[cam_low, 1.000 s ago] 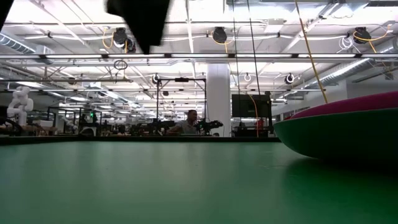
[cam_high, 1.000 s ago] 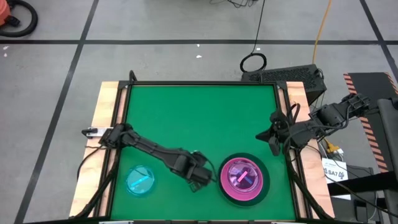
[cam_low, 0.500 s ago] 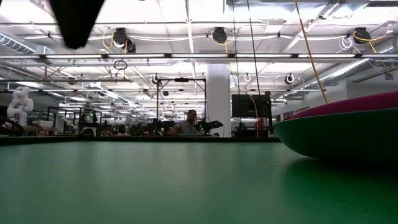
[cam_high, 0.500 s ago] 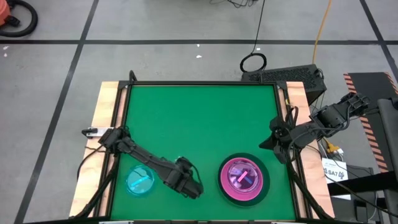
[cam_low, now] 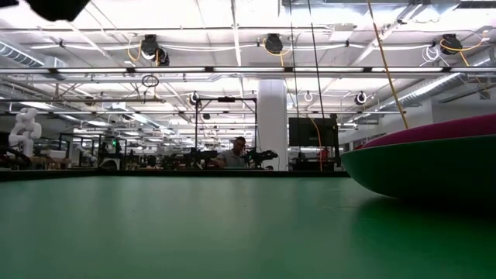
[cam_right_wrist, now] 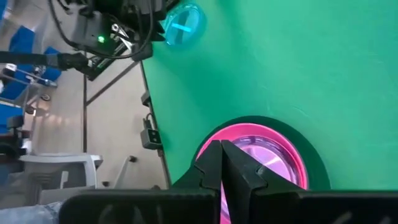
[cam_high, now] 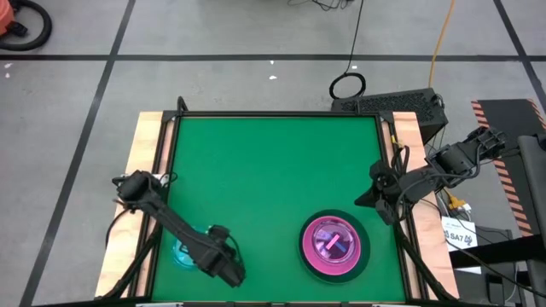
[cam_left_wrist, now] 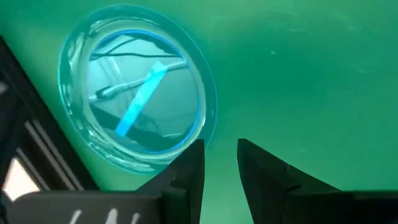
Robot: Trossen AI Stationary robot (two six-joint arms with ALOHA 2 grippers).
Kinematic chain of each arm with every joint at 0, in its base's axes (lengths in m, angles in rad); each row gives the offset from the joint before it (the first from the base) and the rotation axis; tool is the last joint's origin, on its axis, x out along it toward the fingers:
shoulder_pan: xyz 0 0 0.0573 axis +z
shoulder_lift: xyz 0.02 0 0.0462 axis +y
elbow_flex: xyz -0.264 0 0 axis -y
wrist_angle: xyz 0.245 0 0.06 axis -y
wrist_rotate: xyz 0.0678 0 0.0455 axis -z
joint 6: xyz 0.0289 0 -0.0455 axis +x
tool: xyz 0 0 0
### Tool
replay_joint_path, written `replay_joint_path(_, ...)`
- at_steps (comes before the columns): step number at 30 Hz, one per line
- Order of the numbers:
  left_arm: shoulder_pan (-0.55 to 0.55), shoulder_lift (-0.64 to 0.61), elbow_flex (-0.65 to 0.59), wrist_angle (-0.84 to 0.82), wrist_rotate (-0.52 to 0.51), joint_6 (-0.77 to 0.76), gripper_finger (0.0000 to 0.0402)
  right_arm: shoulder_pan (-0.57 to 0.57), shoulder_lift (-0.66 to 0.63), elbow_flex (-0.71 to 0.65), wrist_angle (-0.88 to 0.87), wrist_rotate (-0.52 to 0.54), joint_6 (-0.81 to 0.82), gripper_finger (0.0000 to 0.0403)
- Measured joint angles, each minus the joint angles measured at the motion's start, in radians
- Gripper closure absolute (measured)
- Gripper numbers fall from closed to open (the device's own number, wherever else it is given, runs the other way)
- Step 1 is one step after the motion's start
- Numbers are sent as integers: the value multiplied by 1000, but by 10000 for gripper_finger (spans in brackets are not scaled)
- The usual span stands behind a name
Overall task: Stack plastic plates
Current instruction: Stack the blue plate on top of pink plate
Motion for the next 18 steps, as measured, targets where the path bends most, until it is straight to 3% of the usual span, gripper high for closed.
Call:
replay_joint_path(7,-19,1,-134,237,-9,-47,299,-1,0,0,63,52,0,403)
replay_joint_path(14,-32,9,-144,73,-55,-128,299,-1,1,0,108,51,19,403)
replay_joint_path(18,-32,8,-179,138,-77,-125,299,-1,1,0,108,51,26,403)
